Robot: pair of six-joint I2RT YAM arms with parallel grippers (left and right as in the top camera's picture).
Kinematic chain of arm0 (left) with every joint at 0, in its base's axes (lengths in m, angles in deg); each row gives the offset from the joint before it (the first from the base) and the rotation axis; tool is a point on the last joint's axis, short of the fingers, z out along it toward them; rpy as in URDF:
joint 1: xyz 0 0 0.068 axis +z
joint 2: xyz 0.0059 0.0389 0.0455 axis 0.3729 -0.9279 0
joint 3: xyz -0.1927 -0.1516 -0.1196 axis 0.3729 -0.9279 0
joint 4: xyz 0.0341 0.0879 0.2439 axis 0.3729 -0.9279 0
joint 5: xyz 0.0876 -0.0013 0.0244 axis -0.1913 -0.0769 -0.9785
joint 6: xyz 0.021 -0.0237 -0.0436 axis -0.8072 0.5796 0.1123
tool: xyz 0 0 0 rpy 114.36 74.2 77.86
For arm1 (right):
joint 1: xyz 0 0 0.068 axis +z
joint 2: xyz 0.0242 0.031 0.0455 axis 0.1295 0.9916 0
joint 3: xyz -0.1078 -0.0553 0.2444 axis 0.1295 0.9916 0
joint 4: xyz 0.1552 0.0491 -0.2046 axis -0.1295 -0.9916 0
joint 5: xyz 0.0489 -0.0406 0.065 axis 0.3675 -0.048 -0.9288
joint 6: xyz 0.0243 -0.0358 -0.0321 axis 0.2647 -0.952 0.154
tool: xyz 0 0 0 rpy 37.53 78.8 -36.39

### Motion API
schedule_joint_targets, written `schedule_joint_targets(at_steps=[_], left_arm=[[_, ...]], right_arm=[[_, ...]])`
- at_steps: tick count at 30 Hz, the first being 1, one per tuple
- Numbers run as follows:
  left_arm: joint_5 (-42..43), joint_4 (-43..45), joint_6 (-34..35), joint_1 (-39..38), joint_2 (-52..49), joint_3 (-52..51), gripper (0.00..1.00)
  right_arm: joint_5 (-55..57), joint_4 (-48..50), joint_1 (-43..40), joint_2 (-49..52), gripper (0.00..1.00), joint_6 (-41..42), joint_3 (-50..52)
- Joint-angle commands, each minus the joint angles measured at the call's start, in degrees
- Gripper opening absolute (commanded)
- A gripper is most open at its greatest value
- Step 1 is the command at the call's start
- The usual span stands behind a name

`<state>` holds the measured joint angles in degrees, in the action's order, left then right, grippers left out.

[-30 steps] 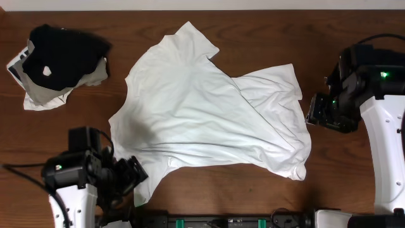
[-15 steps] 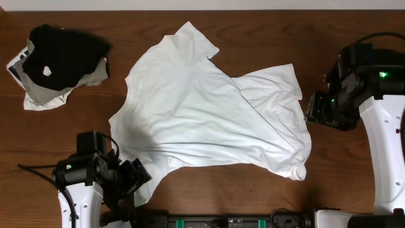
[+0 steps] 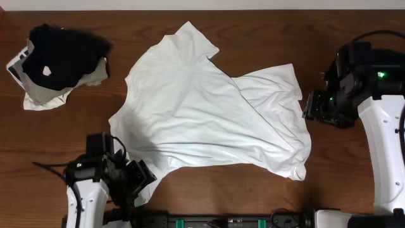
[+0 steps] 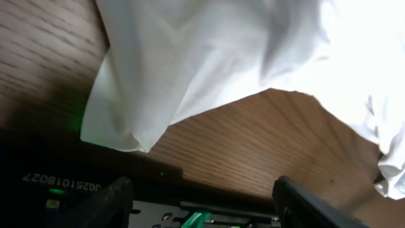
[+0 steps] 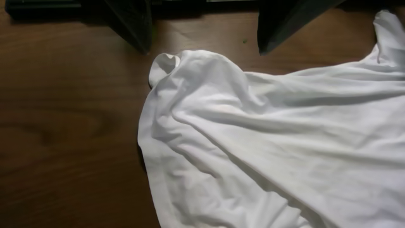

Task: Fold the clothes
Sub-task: 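Move the left gripper to the shirt's lower left hem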

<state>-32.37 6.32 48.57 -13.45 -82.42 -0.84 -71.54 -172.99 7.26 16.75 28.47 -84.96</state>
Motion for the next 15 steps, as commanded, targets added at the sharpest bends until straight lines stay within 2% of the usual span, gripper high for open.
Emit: schedule_joint_targets(at_steps=[1, 9, 15], left_arm=[[1.49, -0.52, 2.43, -1.29, -3.74, -1.33, 0.73], [1.22, 4.66, 3.06, -2.05, -13.53, -1.33, 0.73], [-4.83, 6.10, 4.09, -2.05, -18.25, -1.33, 0.73]], right_arm=[[-0.63, 0.07, 0.26, -0.70, 0.52, -0.85, -0.79], [-0.61, -0.31, 0.26, -0.72, 0.52, -0.90, -0.79], [-0.61, -0.24, 0.26, -0.72, 0.52, -0.92, -0.79]])
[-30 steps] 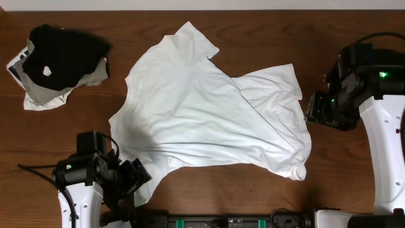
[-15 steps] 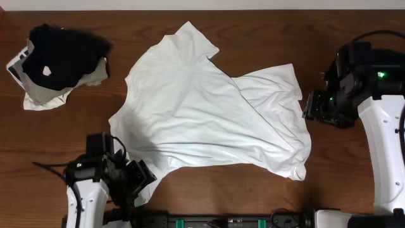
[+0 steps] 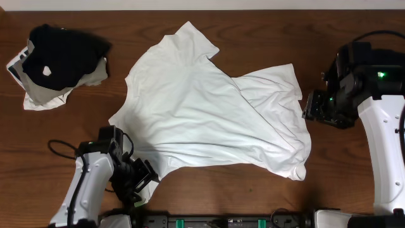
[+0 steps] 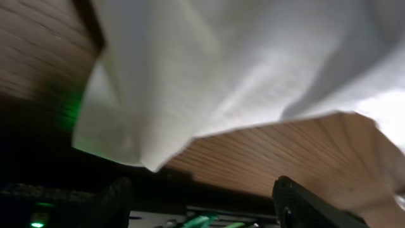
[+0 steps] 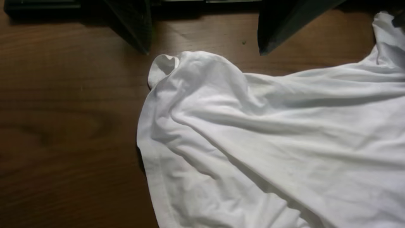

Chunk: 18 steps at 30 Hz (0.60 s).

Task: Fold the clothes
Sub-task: 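Move the left gripper to the shirt's lower left hem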

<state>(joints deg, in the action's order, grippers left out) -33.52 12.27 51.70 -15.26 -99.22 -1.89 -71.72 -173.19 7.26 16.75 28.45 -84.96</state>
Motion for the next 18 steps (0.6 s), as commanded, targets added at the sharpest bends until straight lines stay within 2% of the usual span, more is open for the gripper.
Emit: schedule_joint_targets(at_steps=[1, 18], left_arm=[[-3.61, 0.39, 0.96, -0.24, -1.90, -0.28, 0.73], [-2.08, 6.16, 1.16, -0.24, -2.62, -3.82, 0.73]], right_arm=[[-0.44, -0.07, 0.26, -0.70, 0.52, -0.87, -0.79], [-0.44, -0.09, 0.26, -0.72, 0.52, -1.31, -0.79]])
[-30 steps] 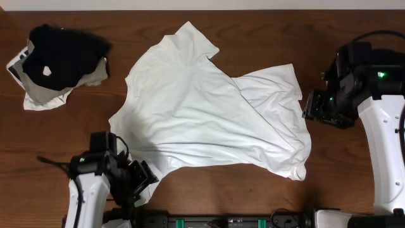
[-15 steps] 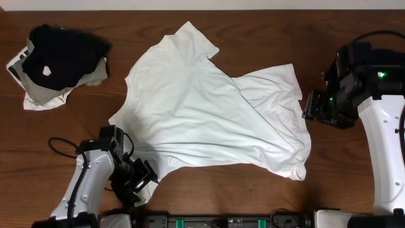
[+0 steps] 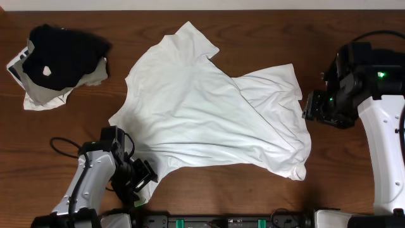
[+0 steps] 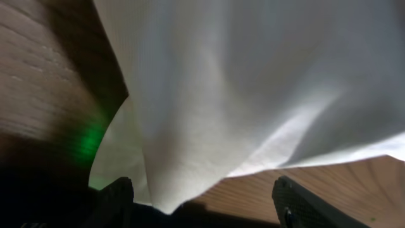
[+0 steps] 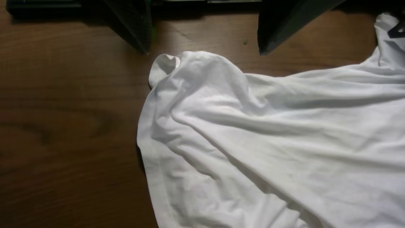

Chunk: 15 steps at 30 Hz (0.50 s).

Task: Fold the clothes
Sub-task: 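Move the left gripper to the shirt's lower left hem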

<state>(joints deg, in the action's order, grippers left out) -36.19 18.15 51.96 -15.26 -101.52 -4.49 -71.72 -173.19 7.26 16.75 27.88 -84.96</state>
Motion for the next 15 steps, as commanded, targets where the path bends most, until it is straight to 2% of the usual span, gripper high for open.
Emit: schedule_joint_targets(at_steps=[1, 6, 14, 15], left_arm=[[0.57, 0.50, 0.90, -0.24, -0.33, -1.31, 0.73], [0.61, 1.38, 0.66, -0.24, -0.33, -1.33, 0.70], [2.32, 2.43, 0.68, -0.24, -0.33, -1.33, 0.47], [2.34, 2.43, 0.68, -0.24, -0.33, -1.33, 0.40]], right_arm=[[-0.44, -0.11, 0.26, -0.70, 0.52, -0.74, -0.79], [-0.44, -0.11, 0.26, -0.70, 0.52, -0.74, -0.79], [-0.44, -0.28, 0.26, -0.72, 0.52, -0.72, -0.79], [-0.44, -0.37, 0.26, -0.72, 0.52, -0.72, -0.79]])
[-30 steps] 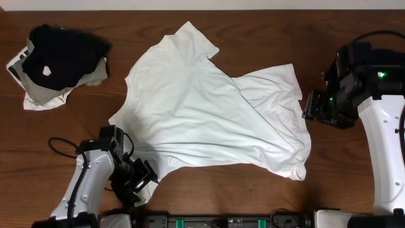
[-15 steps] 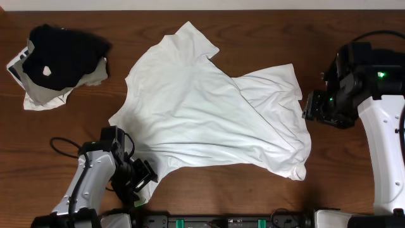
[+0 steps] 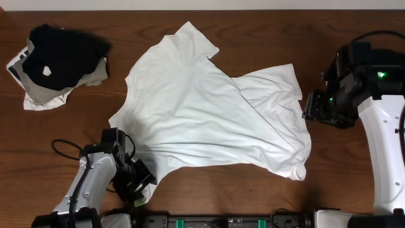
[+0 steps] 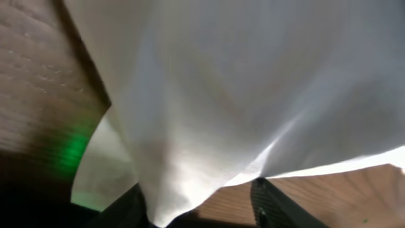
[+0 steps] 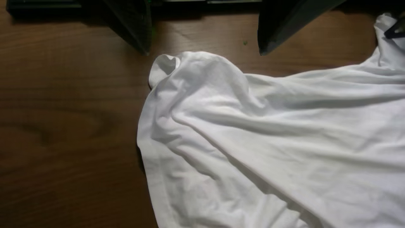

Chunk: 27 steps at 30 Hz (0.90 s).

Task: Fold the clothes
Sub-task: 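Move the left gripper to the shirt's lower left hem, then move the right gripper to the shirt's lower right hem and grasp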

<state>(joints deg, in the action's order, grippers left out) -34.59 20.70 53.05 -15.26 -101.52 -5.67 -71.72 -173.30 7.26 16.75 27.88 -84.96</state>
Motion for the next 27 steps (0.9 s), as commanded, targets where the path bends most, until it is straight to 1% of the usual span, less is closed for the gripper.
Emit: schedule_joint_targets(at_steps=[1, 2, 3, 4, 5, 9, 17, 22, 24, 27], left_arm=[[0.74, -0.13, -0.42, -0.24, -0.33, -0.15, 0.34], [0.74, -0.13, -0.42, -0.24, -0.33, -0.13, 0.25], [0.72, -0.13, -0.42, -0.24, -0.33, -0.11, 0.19], [0.72, -0.11, -0.42, -0.24, -0.31, -0.11, 0.09], [0.74, -0.09, -0.42, -0.24, -0.31, -0.04, 0.06], [1.18, -0.68, -0.42, -0.24, -0.26, 0.98, 0.06], [2.91, -6.25, -1.33, -0.24, 0.17, 7.19, 0.06], [2.91, -5.03, -1.29, -0.20, 0.33, 9.29, 0.06], [2.91, -4.00, -1.25, -0.17, 0.33, 10.19, 0.06], [2.91, -3.39, -1.25, -0.17, 0.33, 11.56, 0.06]], right_arm=[[-0.44, -0.44, 0.26, -0.70, 0.52, -0.72, -0.79], [-0.44, -0.63, 0.26, -0.70, 0.52, -0.72, -0.79], [-0.42, -0.85, 0.26, -0.70, 0.52, -0.72, -0.79], [-0.42, -1.09, 0.26, -0.72, 0.52, -0.74, -0.79], [-0.42, -1.36, 0.26, -0.72, 0.52, -0.74, -0.79], [-0.39, -1.92, 0.26, -0.70, 0.52, -0.74, -0.79], [-0.44, -2.64, 0.26, -0.70, 0.52, -0.72, -0.46], [-0.44, -4.52, 0.26, -0.70, 0.49, -0.66, 0.96], [-0.39, -5.68, 0.26, -0.72, 0.45, 0.37, 1.77], [0.22, -5.79, 0.26, -0.94, 0.44, 2.67, 3.56]])
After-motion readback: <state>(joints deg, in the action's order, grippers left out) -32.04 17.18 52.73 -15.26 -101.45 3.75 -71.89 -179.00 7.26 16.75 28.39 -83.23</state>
